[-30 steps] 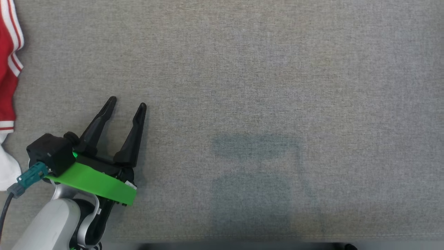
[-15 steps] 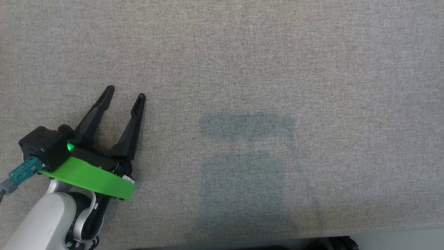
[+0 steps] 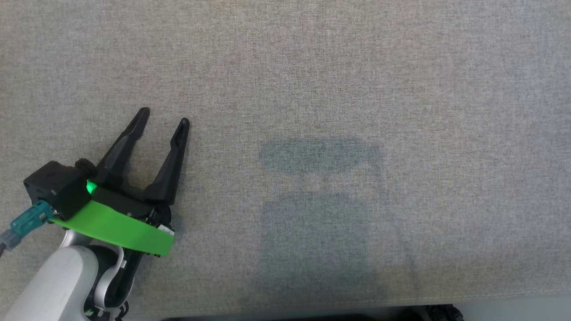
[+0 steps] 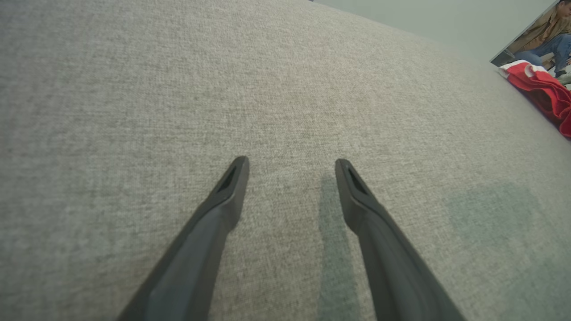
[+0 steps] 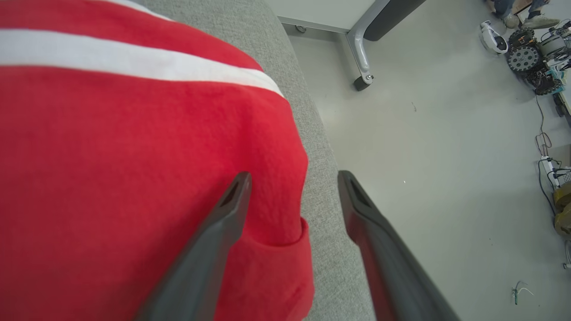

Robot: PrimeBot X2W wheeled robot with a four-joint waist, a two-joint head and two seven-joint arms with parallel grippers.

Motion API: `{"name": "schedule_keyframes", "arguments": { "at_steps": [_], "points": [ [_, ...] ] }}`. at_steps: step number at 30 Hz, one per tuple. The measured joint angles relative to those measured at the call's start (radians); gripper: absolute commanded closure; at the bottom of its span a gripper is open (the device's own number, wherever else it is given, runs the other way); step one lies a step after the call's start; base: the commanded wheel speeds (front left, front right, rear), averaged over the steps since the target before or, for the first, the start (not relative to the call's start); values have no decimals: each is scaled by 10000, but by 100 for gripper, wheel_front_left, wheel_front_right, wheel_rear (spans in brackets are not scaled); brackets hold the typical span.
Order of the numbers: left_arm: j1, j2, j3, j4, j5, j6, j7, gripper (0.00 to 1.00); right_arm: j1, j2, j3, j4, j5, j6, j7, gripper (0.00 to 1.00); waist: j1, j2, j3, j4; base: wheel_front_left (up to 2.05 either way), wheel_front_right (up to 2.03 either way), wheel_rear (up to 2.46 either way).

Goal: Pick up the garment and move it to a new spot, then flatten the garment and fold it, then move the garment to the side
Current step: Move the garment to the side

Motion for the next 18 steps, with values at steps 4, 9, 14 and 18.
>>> {"name": "schedule_keyframes", "arguments": {
  "at_steps": [4,9,14,18],
  "points": [
    [1,-4,40,59,0,8,-13,0,-20,105,-176,378,-219,-4,-391,0,0,0,-37,-41,0,0,0],
    [1,-104,54,341,0,13,-140,0,-243,587,-658,650,-545,-10,-1271,0,0,0,-262,-135,0,0,0],
    [2,-297,-29,796,-10,-31,-336,0,-503,1254,-1058,347,-723,-12,-2650,0,0,0,-687,-217,0,0,0],
    [15,-510,-17,1103,-104,-35,-523,0,-532,1766,-978,-562,-807,-12,-3770,0,0,0,-1149,-262,0,0,0]
  ]
}}
